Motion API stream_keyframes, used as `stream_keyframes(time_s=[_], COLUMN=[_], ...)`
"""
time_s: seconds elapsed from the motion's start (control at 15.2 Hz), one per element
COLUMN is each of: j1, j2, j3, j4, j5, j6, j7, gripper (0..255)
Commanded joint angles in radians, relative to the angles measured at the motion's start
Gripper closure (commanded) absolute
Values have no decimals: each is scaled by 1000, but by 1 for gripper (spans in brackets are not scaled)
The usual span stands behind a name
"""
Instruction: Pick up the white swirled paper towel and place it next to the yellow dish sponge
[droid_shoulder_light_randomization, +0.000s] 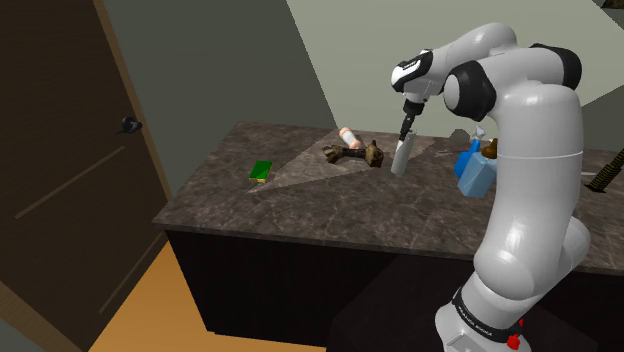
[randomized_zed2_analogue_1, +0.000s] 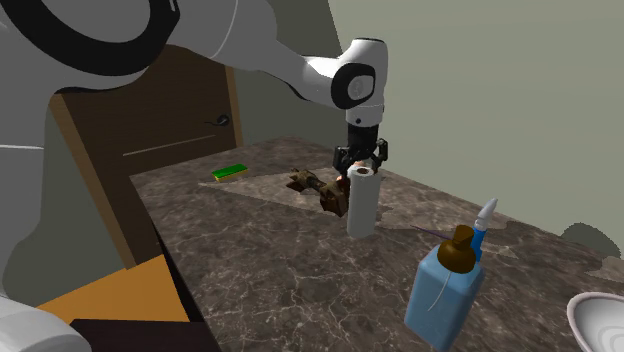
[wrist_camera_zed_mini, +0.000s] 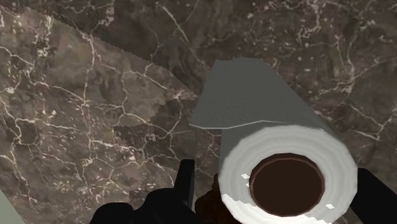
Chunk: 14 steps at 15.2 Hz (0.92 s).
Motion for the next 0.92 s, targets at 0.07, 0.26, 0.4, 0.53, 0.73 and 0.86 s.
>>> stream_keyframes(time_s=[0.07,0.26,0.4,0.53,0.73,0.86], j1=[0,0,0,0,0,0], j2=[1,1,1,1,1,0], j3=[0,0,0,0,0,0], j4=[0,0,0,0,-1,-2], j5=[1,1,1,1,0,1], j6=[1,1,1,1,1,2], j7=[-1,0,0,-1,0,-1], gripper=[0,0,255,255,255,255])
